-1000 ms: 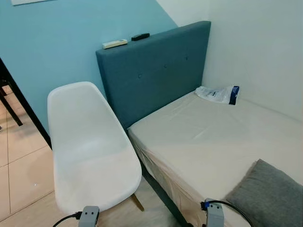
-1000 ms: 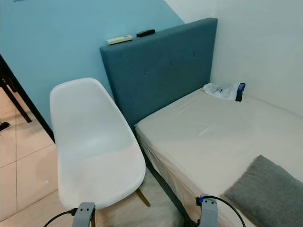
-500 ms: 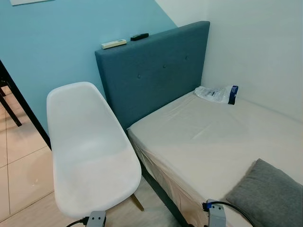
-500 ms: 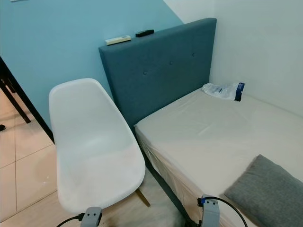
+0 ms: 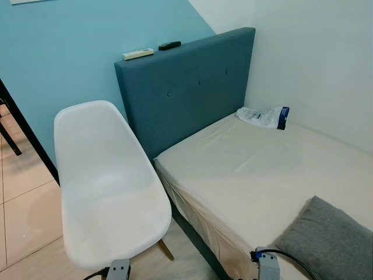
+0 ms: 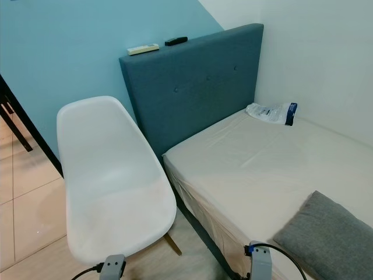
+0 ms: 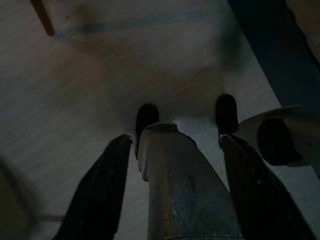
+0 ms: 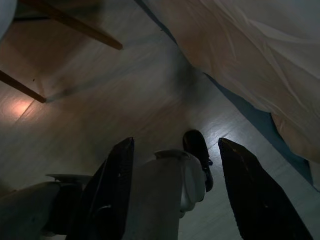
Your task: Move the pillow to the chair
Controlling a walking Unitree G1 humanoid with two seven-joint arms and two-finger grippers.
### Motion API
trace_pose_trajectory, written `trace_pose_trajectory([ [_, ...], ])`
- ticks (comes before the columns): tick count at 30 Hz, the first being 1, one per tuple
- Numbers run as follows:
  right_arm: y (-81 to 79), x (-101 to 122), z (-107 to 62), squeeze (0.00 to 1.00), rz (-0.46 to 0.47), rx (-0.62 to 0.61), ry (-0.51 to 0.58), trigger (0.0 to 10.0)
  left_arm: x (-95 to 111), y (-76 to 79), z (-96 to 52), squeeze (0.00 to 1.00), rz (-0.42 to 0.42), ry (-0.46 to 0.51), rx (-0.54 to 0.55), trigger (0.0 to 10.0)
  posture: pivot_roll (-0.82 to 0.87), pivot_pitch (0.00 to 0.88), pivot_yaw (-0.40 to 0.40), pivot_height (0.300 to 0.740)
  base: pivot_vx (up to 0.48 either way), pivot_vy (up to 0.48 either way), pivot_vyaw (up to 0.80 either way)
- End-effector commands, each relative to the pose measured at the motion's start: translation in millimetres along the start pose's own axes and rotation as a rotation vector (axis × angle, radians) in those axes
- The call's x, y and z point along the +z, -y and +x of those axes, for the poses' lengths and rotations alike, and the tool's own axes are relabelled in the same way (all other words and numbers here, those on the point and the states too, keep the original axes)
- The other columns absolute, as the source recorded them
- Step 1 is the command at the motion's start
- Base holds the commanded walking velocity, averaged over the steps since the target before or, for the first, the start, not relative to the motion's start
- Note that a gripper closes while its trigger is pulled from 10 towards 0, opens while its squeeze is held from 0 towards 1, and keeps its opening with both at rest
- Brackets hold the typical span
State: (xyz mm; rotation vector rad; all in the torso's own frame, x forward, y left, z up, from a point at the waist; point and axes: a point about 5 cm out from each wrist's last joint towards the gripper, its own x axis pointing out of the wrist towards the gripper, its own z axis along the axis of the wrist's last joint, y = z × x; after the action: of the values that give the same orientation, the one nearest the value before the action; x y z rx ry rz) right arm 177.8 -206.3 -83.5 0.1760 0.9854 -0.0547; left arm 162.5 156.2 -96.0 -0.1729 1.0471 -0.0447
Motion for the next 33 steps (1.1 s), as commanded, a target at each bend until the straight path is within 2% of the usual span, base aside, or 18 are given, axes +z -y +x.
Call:
trace_pose_trajectory([
  [1, -1.3, -3.3, -0.1, 0.28, -0.022, 0.002, -0.011, 10.0, 2.5, -5.5, -0.6, 1.0, -0.016, 0.005, 0.019, 10.0, -0.09, 0.0, 0.006, 0.74, 0.0, 0.0, 0.0],
  [2, -1.0, -2.7, -0.1, 0.8, -0.034, 0.0, -0.008, 10.0, 3.0, -5.4, -0.5, 1.0, -0.022, 0.008, 0.018, 10.0, -0.09, 0.0, 0.006, 0.74, 0.0, 0.0, 0.0],
  [3, -0.7, -2.3, -0.1, 1.0, -0.042, -0.001, -0.006, 10.0, 3.6, -5.5, -0.5, 1.0, -0.026, 0.011, 0.021, 10.0, -0.09, 0.0, 0.006, 0.74, 0.0, 0.0, 0.0],
  [9, -0.2, -2.0, -0.3, 1.0, -0.047, -0.003, -0.004, 10.0, 6.5, -4.5, -0.1, 1.0, -0.059, 0.028, 0.017, 10.0, -0.09, 0.0, 0.007, 0.74, 0.0, 0.0, 0.0],
  [11, 3.0, -0.1, -0.7, 1.0, -0.034, -0.039, 0.018, 10.0, 16.4, -3.4, 0.8, 1.0, -0.125, 0.074, 0.011, 10.0, -0.09, 0.0, 0.01, 0.74, 0.0, 0.0, 0.0],
  [12, 3.0, -0.1, -0.7, 1.0, -0.034, -0.039, 0.018, 10.0, 16.4, -3.4, 0.8, 1.0, -0.125, 0.074, 0.011, 10.0, -0.09, 0.0, 0.01, 0.74, 0.0, 0.0, 0.0],
  [13, 5.6, 2.5, -1.0, 0.84, -0.011, -0.059, 0.037, 10.0, 23.9, -2.5, 1.3, 1.0, -0.153, 0.104, 0.0, 10.0, -0.08, 0.0, 0.009, 0.74, 0.0, 0.0, 0.0],
  [14, 5.6, 2.5, -1.0, 0.84, -0.011, -0.059, 0.037, 10.0, 23.9, -2.5, 1.3, 1.0, -0.153, 0.104, 0.0, 10.0, -0.08, 0.0, 0.009, 0.74, 0.0, 0.0, 0.0],
  [15, 7.4, 5.5, -1.2, 0.42, 0.017, -0.07, 0.056, 10.0, 30.3, -1.9, 1.6, 0.68, -0.17, 0.129, -0.007, 10.0, -0.08, 0.0, 0.008, 0.74, 0.0, 0.0, 0.0],
  [16, 9.2, 11.3, -1.3, 0.0, 0.049, -0.079, 0.088, 10.0, 38.8, -1.5, 1.8, 0.0, -0.187, 0.161, -0.019, 10.0, -0.08, 0.0, 0.012, 0.74, 0.0, 0.0, 0.0],
  [20, 10.1, 22.8, -1.0, 0.0, 0.09, -0.084, 0.139, 10.0, 53.2, -1.2, 1.6, 0.0, -0.198, 0.207, -0.037, 9.8, -0.08, 0.0, 0.018, 0.74, 0.0, 0.0, 0.0],
  [21, 9.2, 25.2, -0.6, 0.0, 0.094, -0.08, 0.145, 10.0, 55.9, -0.4, 1.6, 0.0, -0.204, 0.215, -0.048, 0.0, -0.09, 0.0, 0.019, 0.74, 0.0, 0.0, 0.0],
  [28, 2.9, 32.8, 1.1, 0.0, 0.093, -0.062, 0.168, 10.0, 56.1, 2.4, 2.1, 0.0, -0.191, 0.207, -0.063, 0.0, -0.09, 0.0, 0.028, 0.74, 0.0, 0.0, 0.0],
  [29, 2.0, 33.0, 1.3, 0.0, 0.093, -0.059, 0.17, 10.0, 54.4, 2.2, 2.3, 0.0, -0.18, 0.198, -0.053, 3.3, -0.09, 0.0, 0.029, 0.74, 0.0, 0.0, 0.0],
  [30, 1.2, 32.8, 1.4, 0.0, 0.091, -0.055, 0.168, 10.0, 53.0, 2.1, 2.4, 0.0, -0.17, 0.193, -0.046, 10.0, -0.09, 0.0, 0.03, 0.74, 0.0, 0.0, 0.0],
  [32, 0.8, 32.6, 1.5, 0.0, 0.09, -0.053, 0.168, 10.0, 52.2, 2.1, 2.4, 0.0, -0.164, 0.19, -0.043, 10.0, -0.09, 0.0, 0.03, 0.74, 0.0, 0.0, 0.0],
  [33, 0.1, 33.3, 1.5, 0.0, 0.087, -0.05, 0.174, 10.0, 51.2, 2.8, 2.4, 1.0, -0.174, 0.19, -0.049, 10.0, -0.09, 0.0, 0.029, 0.74, 0.0, 0.0, 0.0],
])
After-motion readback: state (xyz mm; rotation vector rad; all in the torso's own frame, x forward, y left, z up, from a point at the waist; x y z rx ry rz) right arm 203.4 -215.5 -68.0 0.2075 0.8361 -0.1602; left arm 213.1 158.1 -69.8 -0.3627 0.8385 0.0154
